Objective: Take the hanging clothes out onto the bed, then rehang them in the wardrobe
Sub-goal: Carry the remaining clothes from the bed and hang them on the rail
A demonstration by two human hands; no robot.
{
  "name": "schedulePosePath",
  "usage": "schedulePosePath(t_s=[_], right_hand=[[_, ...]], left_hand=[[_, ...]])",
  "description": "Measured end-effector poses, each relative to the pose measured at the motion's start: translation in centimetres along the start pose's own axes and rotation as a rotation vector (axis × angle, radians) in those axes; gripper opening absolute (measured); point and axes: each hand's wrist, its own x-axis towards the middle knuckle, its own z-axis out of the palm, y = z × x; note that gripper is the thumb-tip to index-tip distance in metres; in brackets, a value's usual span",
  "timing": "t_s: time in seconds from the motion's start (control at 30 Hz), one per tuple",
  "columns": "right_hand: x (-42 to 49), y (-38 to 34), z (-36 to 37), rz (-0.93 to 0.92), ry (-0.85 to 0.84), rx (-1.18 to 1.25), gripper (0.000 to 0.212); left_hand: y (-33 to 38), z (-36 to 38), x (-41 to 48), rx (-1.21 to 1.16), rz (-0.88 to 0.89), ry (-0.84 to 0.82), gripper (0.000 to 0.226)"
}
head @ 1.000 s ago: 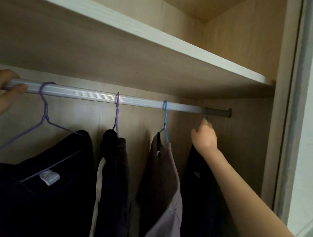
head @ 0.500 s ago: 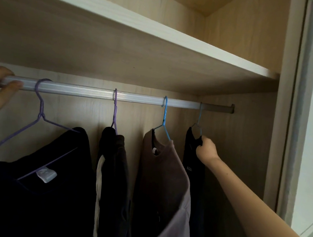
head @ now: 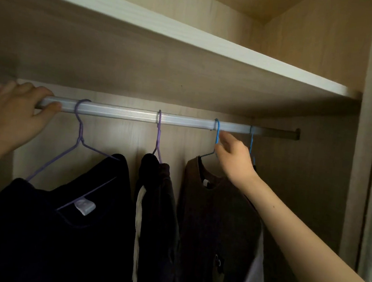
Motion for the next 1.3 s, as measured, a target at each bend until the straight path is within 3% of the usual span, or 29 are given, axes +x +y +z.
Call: schedulePosePath(t_s=[0.27,0.33,0.7,0.8,0.93,1.03,1.1,1.17,1.3], right_hand=[[-1.6,-6.9,7.9,0.105,-0.324,0.077,0.044],[-1.5,-7.1,9.6,0.122,-0.312,0.106,0.031],[2.8,-1.8,15.2,0.280,-0.145,0.206,0.019],[1.6,-3.2,14.1,0.317,-0.077,0.230,0.019],[-1.2,-6.6,12.3,0.155,-0.017,0.023,0.031],[-3.0,-10.4,12.8,-0.044,0.024,0.114,0.040],[-3.4,-12.6,14.7,-0.023,-0.092,0.258,0.029],[-3.6,-14.7,16.6,0.116,-0.273,0.459,0.034],[-4.5,-17.9,19.6,0.405,-0.583,0.749,0.021]], left_hand=[[3.5,-2.8,-0.8,0.136,0.012,0.010,0.043],[3.3,-2.7,-0.8,0.152,0.001,-0.005,0.042],[3.4,-2.7,-1.0,0.116,0.011,0.021,0.043],[3.2,-2.6,-1.1,0.110,0.005,0.026,0.041],[3.3,-2.6,-1.1,0.085,-0.014,0.026,0.039],[3.5,-2.8,-1.1,0.081,-0.022,0.018,0.040],[3.6,-2.9,-1.2,0.065,-0.021,0.014,0.038],[3.6,-3.1,-1.3,0.054,-0.023,0.011,0.037],[3.7,-3.5,-1.1,0.063,-0.022,-0.023,0.040]])
